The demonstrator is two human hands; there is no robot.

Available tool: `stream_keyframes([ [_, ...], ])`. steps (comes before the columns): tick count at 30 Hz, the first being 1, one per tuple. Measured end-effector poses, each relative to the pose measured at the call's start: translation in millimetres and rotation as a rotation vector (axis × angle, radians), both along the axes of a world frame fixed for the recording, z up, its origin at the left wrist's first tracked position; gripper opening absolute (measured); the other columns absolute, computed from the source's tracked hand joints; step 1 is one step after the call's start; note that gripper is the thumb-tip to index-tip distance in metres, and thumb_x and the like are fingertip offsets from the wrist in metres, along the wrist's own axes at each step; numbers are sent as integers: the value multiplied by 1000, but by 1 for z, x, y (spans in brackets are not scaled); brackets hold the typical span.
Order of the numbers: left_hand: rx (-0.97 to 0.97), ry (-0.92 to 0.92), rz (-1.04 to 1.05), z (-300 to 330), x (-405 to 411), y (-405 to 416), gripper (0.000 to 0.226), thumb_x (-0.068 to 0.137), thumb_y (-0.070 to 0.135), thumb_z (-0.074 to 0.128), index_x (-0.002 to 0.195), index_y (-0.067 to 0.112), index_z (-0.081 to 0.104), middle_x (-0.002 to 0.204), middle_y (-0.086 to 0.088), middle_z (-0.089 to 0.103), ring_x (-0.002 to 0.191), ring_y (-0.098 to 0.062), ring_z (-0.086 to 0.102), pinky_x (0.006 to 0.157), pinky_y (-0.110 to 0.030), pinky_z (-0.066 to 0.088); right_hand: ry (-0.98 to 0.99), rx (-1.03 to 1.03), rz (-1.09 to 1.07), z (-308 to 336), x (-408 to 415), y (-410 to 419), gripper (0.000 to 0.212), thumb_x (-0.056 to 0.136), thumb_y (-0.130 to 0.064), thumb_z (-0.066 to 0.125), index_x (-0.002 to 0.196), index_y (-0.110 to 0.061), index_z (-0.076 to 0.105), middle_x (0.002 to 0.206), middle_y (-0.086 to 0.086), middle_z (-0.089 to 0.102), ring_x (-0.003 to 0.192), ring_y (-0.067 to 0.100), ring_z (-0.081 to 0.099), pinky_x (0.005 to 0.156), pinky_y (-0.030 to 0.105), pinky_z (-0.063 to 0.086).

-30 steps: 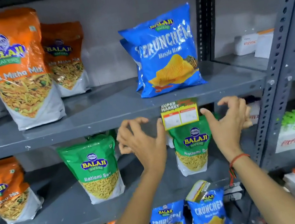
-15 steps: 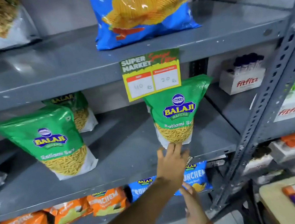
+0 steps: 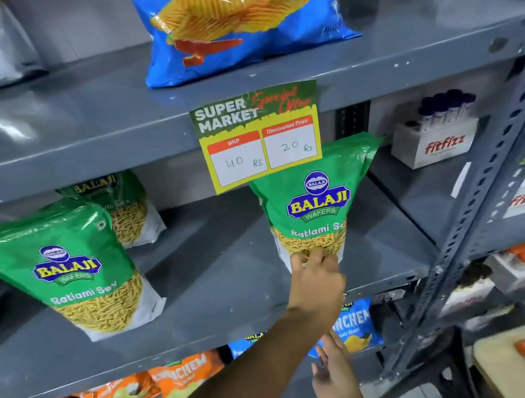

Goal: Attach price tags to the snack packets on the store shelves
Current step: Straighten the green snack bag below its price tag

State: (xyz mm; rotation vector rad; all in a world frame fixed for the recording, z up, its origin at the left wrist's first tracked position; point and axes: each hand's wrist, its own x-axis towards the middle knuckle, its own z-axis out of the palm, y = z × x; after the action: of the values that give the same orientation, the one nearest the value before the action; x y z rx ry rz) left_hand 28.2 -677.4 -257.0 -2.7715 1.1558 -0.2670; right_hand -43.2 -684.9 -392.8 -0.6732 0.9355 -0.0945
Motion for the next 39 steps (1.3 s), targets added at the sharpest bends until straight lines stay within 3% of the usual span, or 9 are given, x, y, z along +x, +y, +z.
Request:
stream_keyframes([
  [3,-90,30,40,-3,0,5,12,68,31,74,77,24,76,91,7,62,99,-22,49,80,-46,38,-35,-122,-47,4,-12,-8,14,93,-22,63,106,-26,65,119,-6,61,117,12,49,100,33,29],
  [6,-239,43,130,-1,-1,15,8,64,33,73,66,26,74,84,11,62,93,-18,52,76,-42,35,-137,-209,7,5,-21,-25,28,89,-12,68,113,-27,66,120,-8,64,115,4,49,96,23,31],
  [9,-418,66,198,-4,-4,28,11,69,41,70,68,30,73,91,13,64,98,-16,52,77,-38,26,-153,-351,-74,17,-23,-41,8,83,-12,72,87,-18,75,101,3,71,109,19,58,99,37,36],
  [13,-517,77,294,-8,-14,42,12,67,40,69,64,29,68,89,14,63,97,-14,51,73,-34,18,-167,-703,-51,30,-20,-69,7,74,-10,80,77,-15,76,107,26,63,102,35,61,95,47,46],
  [18,-508,112,326,-32,-25,53,21,65,51,72,65,30,72,91,16,61,99,-13,50,78,-39,27,-68,-1236,20,36,-18,-95,26,67,-18,87,68,-38,71,91,1,55,94,25,49,87,14,34],
  [20,-497,119,356,-42,-27,54,23,61,53,77,62,30,73,92,15,61,99,-12,46,77,-42,32,-14,-1360,69,33,-17,-99,33,65,-19,88,68,-44,66,92,-2,52,94,21,43,85,20,30],
  [24,-468,100,394,-59,-32,57,21,53,46,86,56,30,73,93,9,62,97,-13,41,71,-44,37,97,-1466,188,26,-16,-98,28,62,-25,90,67,-42,69,96,-2,52,96,20,40,82,46,39],
  [28,-436,86,440,-71,-37,60,24,53,47,88,56,30,72,95,7,62,96,-16,41,68,-45,40,112,-1511,282,15,-17,-94,15,65,-26,89,70,-29,75,103,6,55,100,29,42,82,54,40],
  [39,-587,-47,431,-59,-20,57,23,63,48,80,59,28,71,93,6,55,96,-17,40,73,-39,26,102,-1579,203,44,-3,-98,28,65,-28,88,69,-44,64,100,-5,41,98,18,34,83,60,40],
])
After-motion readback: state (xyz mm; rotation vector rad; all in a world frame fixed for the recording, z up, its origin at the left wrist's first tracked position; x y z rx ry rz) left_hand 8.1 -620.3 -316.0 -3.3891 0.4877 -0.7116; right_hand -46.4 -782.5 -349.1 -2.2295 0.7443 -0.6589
